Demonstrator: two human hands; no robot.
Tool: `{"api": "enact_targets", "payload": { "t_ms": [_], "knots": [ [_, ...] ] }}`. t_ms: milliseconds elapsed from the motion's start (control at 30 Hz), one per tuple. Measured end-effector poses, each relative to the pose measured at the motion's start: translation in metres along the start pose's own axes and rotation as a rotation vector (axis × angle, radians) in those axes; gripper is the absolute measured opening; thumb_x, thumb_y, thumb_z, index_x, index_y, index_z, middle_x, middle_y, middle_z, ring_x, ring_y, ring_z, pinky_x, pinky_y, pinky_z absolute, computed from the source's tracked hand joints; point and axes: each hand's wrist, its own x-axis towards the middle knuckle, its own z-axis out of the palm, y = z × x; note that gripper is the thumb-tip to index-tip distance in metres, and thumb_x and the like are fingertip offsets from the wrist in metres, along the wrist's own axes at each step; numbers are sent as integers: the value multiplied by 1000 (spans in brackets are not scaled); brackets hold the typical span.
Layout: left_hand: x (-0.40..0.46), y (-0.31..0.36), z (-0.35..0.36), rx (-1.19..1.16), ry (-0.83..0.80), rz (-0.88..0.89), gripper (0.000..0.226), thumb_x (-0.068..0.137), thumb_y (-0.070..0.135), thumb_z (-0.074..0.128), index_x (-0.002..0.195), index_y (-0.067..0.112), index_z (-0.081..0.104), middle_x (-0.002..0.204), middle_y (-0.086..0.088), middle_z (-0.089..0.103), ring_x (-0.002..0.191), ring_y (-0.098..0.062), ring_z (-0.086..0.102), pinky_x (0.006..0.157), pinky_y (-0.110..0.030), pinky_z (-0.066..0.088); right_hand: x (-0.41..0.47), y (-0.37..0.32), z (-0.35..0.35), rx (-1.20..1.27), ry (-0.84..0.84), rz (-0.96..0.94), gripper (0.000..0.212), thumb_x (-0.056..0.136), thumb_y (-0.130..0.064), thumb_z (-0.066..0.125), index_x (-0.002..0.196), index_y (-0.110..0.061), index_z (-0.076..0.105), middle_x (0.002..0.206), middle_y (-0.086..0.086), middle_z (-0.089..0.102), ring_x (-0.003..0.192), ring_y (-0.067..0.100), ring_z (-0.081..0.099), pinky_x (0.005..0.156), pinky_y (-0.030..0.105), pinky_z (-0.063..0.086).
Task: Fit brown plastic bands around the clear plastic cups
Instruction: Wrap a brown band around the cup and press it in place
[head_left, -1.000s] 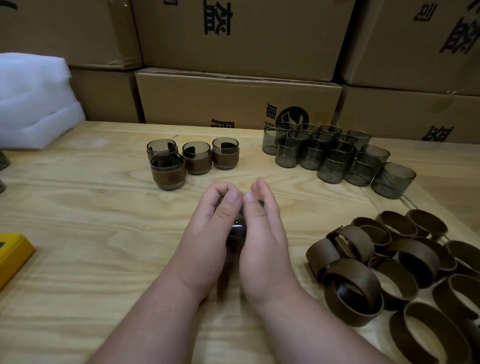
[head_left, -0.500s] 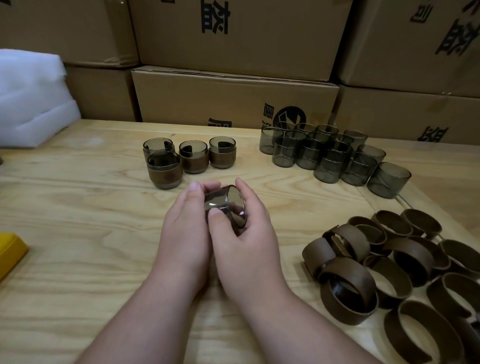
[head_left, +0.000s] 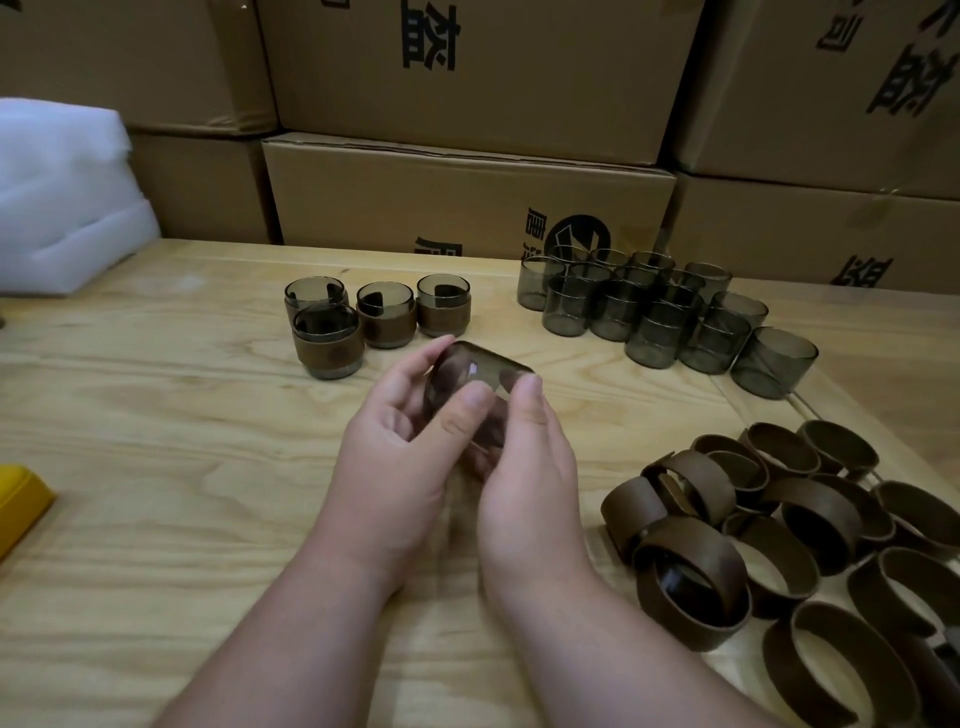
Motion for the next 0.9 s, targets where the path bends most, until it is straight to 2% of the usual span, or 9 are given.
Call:
{"api": "enact_targets", "payload": {
  "t_ms": [100, 200, 300, 433, 600, 700, 767, 833, 900],
  "knots": [
    [4, -8, -6, -6, 84, -13, 32, 87, 40, 75, 117, 46, 69, 126, 0, 74, 116, -18, 70, 99, -48, 56, -5, -8, 2, -148, -17, -67, 29, 108, -33, 48, 134, -36, 61, 117, -38, 66, 112, -19, 57, 95, 11, 49],
    [6, -14, -11, 21, 105, -48, 34, 98, 28, 70, 129, 38, 64, 130, -1, 71, 122, -22, 67, 107, -57, 49, -13, -26, 6, -267, -3, -175, 48, 95, -36, 57, 140, -50, 50, 140, -35, 50, 133, -4, 49, 113, 35, 47],
    [5, -12, -9, 56, 77, -49, 48, 85, 40, 79, 130, 40, 61, 124, 2, 74, 115, -16, 71, 99, -48, 56, -7, -60, 4, -366, -4, -320, 26, 87, -36, 58, 112, -41, 66, 130, -24, 60, 123, 12, 60, 105, 46, 53],
    [1, -6, -3, 87, 42, -80, 73, 59, 51, 83, 128, 42, 58, 108, 7, 78, 101, -6, 73, 77, -20, 56, 19, -108, -32, -613, 19, -313, 9, 95, -40, 64, 92, -36, 71, 82, -23, 70, 75, -10, 63, 68, 24, 52],
    [-4, -7, 3, 292, -57, -136, 67, 62, 45, 85, 123, 48, 57, 113, 13, 74, 108, 3, 67, 89, -18, 53, 49, -128, -92, -1083, 31, -72, 17, 96, -24, 60, 93, -40, 64, 96, -18, 62, 88, 3, 58, 60, 25, 43],
    [-7, -5, 5, 375, -91, -133, 66, 61, 48, 85, 121, 51, 59, 114, 18, 72, 106, 6, 66, 93, -21, 51, 51, -126, -106, -1278, -81, 113, 23, 96, -16, 58, 101, -35, 67, 98, -13, 61, 87, 7, 58, 59, 25, 45],
    [-7, -4, 5, 392, -99, -128, 68, 61, 48, 85, 122, 53, 57, 113, 21, 72, 105, 8, 66, 90, -19, 49, 50, -127, -103, -1321, -199, 117, 20, 93, -22, 63, 99, -40, 67, 104, -16, 62, 91, 4, 59, 63, 22, 46],
    [-7, -3, 5, 388, -94, -129, 69, 62, 47, 85, 123, 55, 54, 111, 23, 72, 104, 9, 66, 86, -15, 48, 48, -127, -96, -1394, -404, 140, 24, 82, -44, 75, 104, -49, 66, 117, -24, 54, 104, 2, 55, 75, 23, 47],
    [-6, -3, 5, 379, -83, -129, 69, 63, 47, 85, 123, 56, 53, 112, 21, 72, 105, 7, 66, 88, -17, 49, 43, -125, -90, -1509, -657, 267, 58, 61, -67, 79, 114, -61, 58, 131, -27, 41, 120, 7, 48, 93, 31, 48]
  ]
}}
